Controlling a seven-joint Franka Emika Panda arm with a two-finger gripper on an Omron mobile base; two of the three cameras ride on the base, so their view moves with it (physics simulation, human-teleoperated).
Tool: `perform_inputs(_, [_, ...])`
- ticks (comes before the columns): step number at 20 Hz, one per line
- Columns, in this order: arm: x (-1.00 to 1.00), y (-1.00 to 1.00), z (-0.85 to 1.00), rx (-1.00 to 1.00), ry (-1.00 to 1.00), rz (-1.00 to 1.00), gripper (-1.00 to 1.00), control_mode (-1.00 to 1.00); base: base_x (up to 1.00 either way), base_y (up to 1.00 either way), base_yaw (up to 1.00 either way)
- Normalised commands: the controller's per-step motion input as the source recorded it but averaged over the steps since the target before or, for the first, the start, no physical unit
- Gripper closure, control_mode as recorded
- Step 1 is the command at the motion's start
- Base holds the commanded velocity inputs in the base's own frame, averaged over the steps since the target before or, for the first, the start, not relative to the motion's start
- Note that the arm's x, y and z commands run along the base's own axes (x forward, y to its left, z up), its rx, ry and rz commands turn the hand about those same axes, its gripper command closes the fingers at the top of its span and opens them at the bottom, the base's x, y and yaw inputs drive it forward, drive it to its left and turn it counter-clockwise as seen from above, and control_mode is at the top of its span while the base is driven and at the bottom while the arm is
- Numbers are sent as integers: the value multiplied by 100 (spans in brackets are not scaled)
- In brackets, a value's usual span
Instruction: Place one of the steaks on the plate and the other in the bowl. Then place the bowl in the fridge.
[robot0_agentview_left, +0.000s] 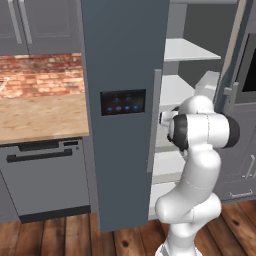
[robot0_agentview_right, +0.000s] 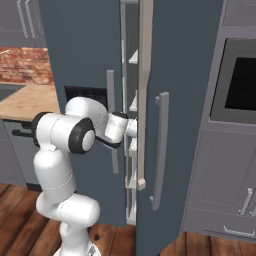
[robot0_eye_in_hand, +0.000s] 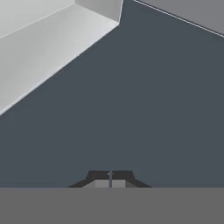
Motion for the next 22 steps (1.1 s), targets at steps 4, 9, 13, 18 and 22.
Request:
perform_inputs(4, [-17, -75, 0, 0, 0, -10, 100, -100, 0, 0, 0])
perform_inputs(9, [-49, -99, -1, 2, 0, -22, 100, -100, 0, 0, 0])
perform_inputs(13, [-57, -100, -6, 10, 0, -26, 100, -100, 0, 0, 0])
perform_inputs(18, [-43, -100, -7, 11, 0, -20, 100, -100, 0, 0, 0])
perform_inputs(22, [-38, -39, 0, 7, -9, -7, 100, -100, 0, 0, 0])
